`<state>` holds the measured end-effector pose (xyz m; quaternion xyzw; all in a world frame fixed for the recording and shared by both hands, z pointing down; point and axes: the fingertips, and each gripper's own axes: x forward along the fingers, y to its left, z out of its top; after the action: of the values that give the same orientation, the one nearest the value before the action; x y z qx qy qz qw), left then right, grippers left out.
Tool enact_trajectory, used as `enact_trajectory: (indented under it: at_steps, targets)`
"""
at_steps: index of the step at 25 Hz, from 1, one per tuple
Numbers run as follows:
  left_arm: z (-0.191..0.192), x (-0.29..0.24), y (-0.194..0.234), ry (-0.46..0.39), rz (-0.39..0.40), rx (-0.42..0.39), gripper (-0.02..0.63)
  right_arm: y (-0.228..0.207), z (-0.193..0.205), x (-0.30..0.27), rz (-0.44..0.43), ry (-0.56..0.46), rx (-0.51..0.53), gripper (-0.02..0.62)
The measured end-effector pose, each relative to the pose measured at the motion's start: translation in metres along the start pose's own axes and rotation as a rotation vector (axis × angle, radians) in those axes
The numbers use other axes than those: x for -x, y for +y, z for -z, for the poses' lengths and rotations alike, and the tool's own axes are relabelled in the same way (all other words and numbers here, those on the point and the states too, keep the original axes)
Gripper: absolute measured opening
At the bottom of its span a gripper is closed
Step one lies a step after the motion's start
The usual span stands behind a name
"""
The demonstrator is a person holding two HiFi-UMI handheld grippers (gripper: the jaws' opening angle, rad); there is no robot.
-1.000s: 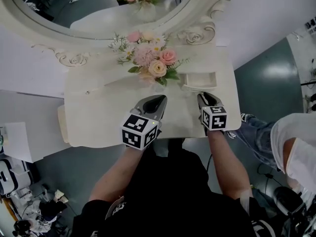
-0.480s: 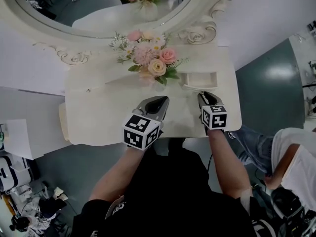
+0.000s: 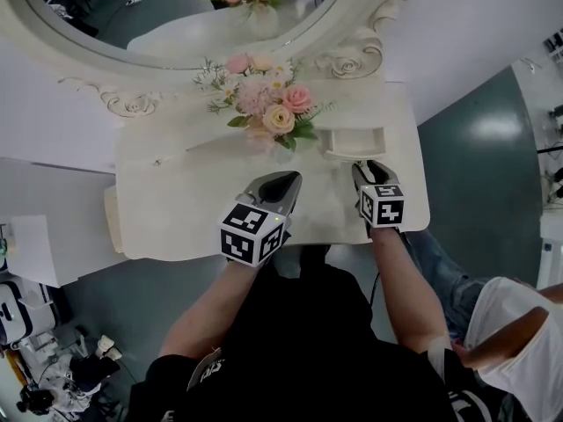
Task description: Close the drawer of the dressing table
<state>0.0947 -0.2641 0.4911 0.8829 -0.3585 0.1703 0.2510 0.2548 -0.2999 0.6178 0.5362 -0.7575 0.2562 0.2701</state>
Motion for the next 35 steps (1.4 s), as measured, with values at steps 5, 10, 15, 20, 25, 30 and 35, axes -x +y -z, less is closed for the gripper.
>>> enact_trajectory:
  at_steps: [5,10,15,20,25,30,35]
  targets:
    - [0.005,0.003,0.004,0.009,-0.01,0.015,0.009,-0.007,-0.008,-0.003,0.023,-0.006,0.109,0.087]
    - [0.007,0.006,0.006,0.009,-0.022,0.025,0.009,-0.007,-0.012,-0.008,0.002,-0.009,0.071,0.089]
    - [0.005,0.009,0.007,-0.001,-0.03,0.029,0.009,-0.008,-0.017,-0.011,-0.005,-0.018,0.041,0.087]
    - [0.002,0.007,0.008,-0.007,-0.034,0.032,0.009,-0.01,-0.027,-0.016,-0.015,-0.027,0.038,0.084]
    - [0.001,0.007,0.01,-0.004,-0.042,0.036,0.009,-0.013,-0.035,-0.024,-0.018,-0.037,0.035,0.084]
    - [0.002,0.006,0.013,0.0,-0.048,0.038,0.009,-0.016,-0.043,-0.033,-0.017,-0.05,0.037,0.084]
    - [0.003,0.005,0.015,0.0,-0.052,0.039,0.009,-0.018,-0.05,-0.04,-0.027,-0.059,0.041,0.084]
